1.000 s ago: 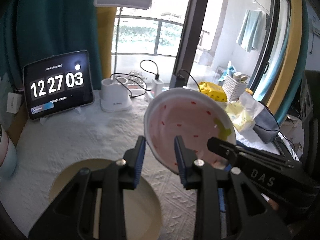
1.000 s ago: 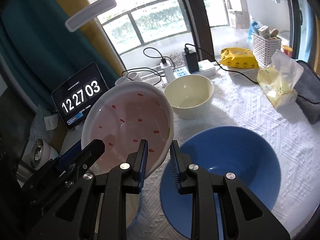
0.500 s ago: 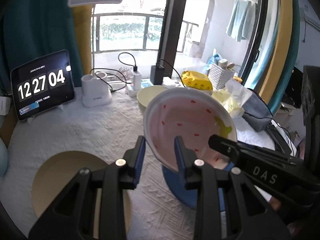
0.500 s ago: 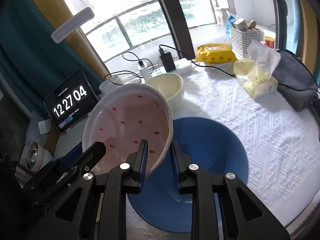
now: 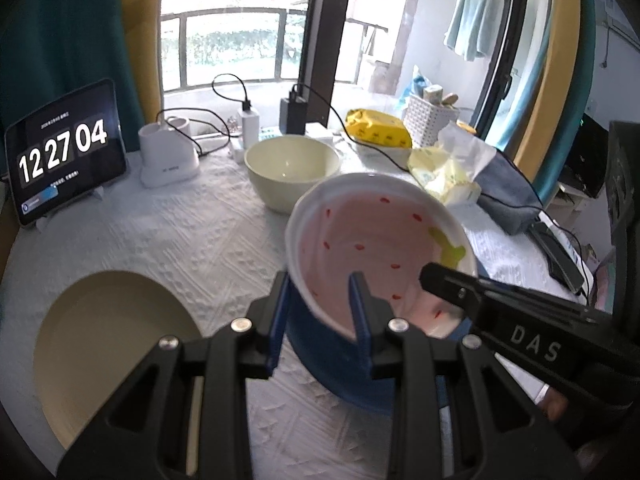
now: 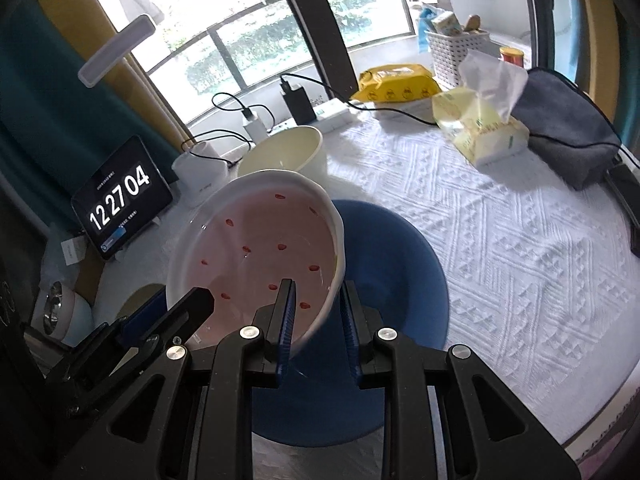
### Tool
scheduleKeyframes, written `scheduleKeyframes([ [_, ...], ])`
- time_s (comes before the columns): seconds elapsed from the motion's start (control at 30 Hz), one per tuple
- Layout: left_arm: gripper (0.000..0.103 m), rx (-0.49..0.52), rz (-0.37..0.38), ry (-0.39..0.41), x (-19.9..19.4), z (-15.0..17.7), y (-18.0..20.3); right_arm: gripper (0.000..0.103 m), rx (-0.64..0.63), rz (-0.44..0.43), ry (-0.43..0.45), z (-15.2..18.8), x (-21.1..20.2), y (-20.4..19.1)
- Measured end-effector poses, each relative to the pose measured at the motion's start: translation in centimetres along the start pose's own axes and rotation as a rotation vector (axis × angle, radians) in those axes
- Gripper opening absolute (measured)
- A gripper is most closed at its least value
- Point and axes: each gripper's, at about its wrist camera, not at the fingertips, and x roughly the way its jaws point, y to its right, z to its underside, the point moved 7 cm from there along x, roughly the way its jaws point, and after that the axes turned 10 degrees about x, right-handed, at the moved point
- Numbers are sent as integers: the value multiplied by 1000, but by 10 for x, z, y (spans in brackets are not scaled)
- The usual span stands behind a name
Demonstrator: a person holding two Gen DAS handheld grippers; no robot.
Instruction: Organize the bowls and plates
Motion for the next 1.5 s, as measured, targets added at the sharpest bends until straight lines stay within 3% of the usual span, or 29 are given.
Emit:
scheduleKeyframes([
  [0.73, 33, 21, -4, -78, 18, 10, 12, 26, 26, 29, -30, 3, 8, 24],
  [1.23, 35, 26, 6, -22, -2, -2, 12, 26, -6, -2, 15, -3, -8, 11],
  [1.37, 44, 12, 0, -8, -5, -6, 9, 26, -10, -5, 22, -5, -11, 9],
  [1.5, 45, 1, -3, 4, -9, -11, 7, 26, -12, -6, 34, -9, -15, 8],
])
